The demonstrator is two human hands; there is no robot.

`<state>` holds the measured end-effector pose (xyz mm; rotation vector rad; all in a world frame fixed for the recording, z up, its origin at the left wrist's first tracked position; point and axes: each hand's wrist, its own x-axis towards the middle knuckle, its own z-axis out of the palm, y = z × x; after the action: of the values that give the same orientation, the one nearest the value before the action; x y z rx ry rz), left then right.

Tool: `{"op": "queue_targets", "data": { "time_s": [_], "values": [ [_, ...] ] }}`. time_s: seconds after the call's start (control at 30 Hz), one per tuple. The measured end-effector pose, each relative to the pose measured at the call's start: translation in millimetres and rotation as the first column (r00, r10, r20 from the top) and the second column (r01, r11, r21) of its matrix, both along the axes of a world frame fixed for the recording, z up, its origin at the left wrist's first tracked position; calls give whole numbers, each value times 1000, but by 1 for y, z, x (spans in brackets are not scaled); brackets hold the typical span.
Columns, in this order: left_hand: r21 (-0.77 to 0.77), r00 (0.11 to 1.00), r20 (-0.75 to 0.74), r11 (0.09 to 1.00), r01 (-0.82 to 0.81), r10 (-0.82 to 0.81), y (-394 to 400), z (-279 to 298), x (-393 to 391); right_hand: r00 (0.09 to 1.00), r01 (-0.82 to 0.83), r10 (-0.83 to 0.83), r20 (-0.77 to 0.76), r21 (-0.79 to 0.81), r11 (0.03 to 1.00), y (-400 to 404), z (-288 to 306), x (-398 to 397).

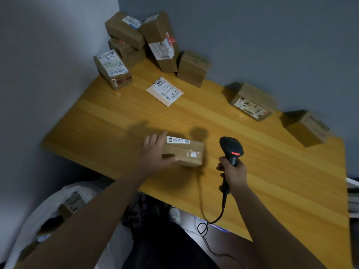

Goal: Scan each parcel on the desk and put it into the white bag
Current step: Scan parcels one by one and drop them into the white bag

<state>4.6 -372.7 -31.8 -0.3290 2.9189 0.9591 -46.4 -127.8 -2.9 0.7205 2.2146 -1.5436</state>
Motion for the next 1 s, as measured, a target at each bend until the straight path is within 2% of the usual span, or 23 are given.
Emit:
{"op": "queue_targets", "data": {
  "time_s": [0.13,0.27,0.4,0.5,0.7,0.77,0.87,1.0],
  "values": [
    [-83,990,132,995,58,-46,2,7,-4,999,-51,51,8,5,999,9,2,15],
    [-108,988,156,994,27,-10,7,8,4,994,-107,107,0,16,994,16,4,26],
    [-39,983,178,998,58,-50,22,13,26,993,-119,120,-8,10,993,21,5,34],
    [-76,984,173,996,50,-36,28,7,39,984,-178,178,0,20,984,27,4,40],
    [107,935,297,979,171,-196,40,-11,58,972,-233,233,19,41,972,35,7,53],
    [66,932,279,973,222,-232,44,-16,61,961,-276,274,31,85,957,39,8,56],
    [-75,938,253,962,263,-237,48,-17,60,927,-374,373,36,162,913,44,12,52],
    [-173,948,272,960,220,-168,49,-18,56,830,-541,556,45,309,782,48,22,35]
  ]
}}
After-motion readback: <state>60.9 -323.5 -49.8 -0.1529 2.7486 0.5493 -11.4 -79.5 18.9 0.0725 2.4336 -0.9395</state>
